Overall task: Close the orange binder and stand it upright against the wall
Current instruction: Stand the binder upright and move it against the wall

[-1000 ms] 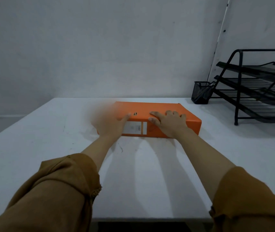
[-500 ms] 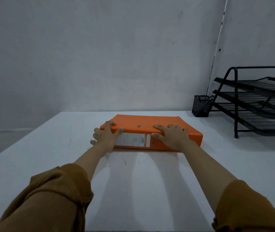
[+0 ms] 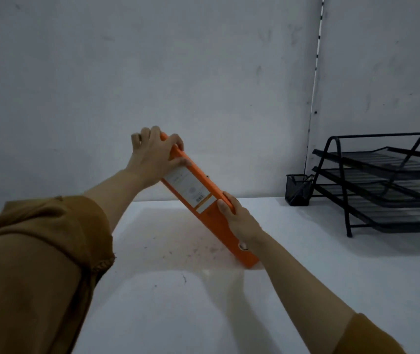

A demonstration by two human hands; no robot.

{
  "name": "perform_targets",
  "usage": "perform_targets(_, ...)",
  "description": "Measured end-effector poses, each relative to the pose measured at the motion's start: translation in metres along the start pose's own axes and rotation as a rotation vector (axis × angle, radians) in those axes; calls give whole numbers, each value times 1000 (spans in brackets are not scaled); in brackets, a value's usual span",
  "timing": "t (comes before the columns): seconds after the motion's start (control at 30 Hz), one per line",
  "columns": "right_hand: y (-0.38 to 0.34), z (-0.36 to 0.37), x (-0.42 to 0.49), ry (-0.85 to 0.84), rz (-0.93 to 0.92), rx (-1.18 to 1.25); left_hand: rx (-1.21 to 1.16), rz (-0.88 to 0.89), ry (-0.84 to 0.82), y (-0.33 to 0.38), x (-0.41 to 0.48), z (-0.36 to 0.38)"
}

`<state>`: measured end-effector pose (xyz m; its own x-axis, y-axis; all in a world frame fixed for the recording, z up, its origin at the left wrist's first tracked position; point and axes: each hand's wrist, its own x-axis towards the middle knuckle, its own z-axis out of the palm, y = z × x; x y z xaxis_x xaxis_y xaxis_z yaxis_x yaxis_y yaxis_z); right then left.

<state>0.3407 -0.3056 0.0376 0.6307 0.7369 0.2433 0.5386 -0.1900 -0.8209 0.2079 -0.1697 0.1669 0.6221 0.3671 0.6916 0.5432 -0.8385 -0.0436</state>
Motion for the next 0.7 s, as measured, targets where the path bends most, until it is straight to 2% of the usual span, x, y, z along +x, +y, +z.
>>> perform_targets(0.17, -1, 11, -8, 40, -1, 264, 117, 211, 78, 28, 25, -30)
perform_targets(0.43, 10, -13, -27, 56, 73, 457, 30, 311, 147, 88, 33, -25)
perform_targets(0.57, 18, -16, -29, 88, 91, 486, -20, 287, 152, 107, 31, -15)
perform_targets(0.7, 23, -17, -30, 103, 77, 485, -242, 176, 136, 118, 21, 1)
